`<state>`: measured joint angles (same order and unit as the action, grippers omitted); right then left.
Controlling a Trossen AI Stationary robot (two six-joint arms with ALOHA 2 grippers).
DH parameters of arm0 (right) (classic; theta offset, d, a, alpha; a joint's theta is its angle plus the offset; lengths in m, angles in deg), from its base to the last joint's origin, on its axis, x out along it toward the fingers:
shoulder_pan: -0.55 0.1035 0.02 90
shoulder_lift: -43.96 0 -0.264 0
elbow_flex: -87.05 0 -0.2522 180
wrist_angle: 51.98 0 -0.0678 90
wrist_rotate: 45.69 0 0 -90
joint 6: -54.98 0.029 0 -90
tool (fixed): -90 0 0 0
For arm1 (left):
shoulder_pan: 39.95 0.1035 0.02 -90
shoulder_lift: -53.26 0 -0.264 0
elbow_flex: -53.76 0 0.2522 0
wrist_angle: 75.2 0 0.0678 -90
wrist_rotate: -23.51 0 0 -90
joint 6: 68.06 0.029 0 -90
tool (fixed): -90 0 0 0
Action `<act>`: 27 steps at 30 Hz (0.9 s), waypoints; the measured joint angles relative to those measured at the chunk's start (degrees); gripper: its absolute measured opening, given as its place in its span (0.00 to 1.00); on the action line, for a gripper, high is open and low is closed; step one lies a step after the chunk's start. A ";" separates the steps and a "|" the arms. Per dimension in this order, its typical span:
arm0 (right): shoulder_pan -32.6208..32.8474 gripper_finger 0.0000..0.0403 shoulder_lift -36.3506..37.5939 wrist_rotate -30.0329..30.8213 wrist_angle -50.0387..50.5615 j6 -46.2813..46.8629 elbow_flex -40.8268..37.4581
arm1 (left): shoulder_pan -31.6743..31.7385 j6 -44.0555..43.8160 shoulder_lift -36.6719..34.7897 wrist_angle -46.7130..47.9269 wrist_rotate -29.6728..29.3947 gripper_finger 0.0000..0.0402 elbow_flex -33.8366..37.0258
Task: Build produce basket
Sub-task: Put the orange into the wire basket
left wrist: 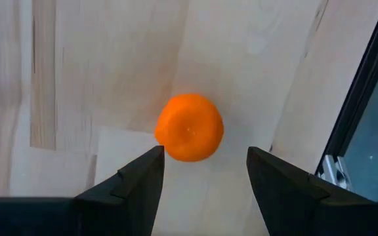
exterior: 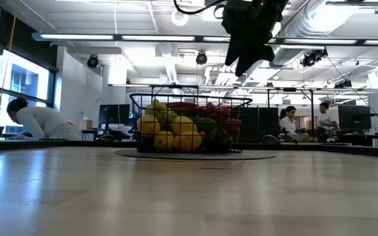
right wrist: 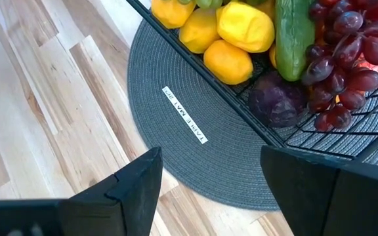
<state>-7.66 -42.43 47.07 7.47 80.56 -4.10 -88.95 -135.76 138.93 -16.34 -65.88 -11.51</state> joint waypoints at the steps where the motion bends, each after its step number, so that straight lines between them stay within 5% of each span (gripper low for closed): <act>1: 0.00 0.60 0.00 0.00 0.00 0.00 0.00 | -0.06 0.12 0.00 0.00 -0.11 0.52 0.00; 27: 0.00 0.60 0.00 0.00 0.62 0.07 0.00 | 3.56 6.42 8.31 -4.05 6.98 0.52 0.20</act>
<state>-7.66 -42.43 47.07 8.09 80.63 -4.10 -85.39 -129.34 147.24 -20.39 -58.90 -11.31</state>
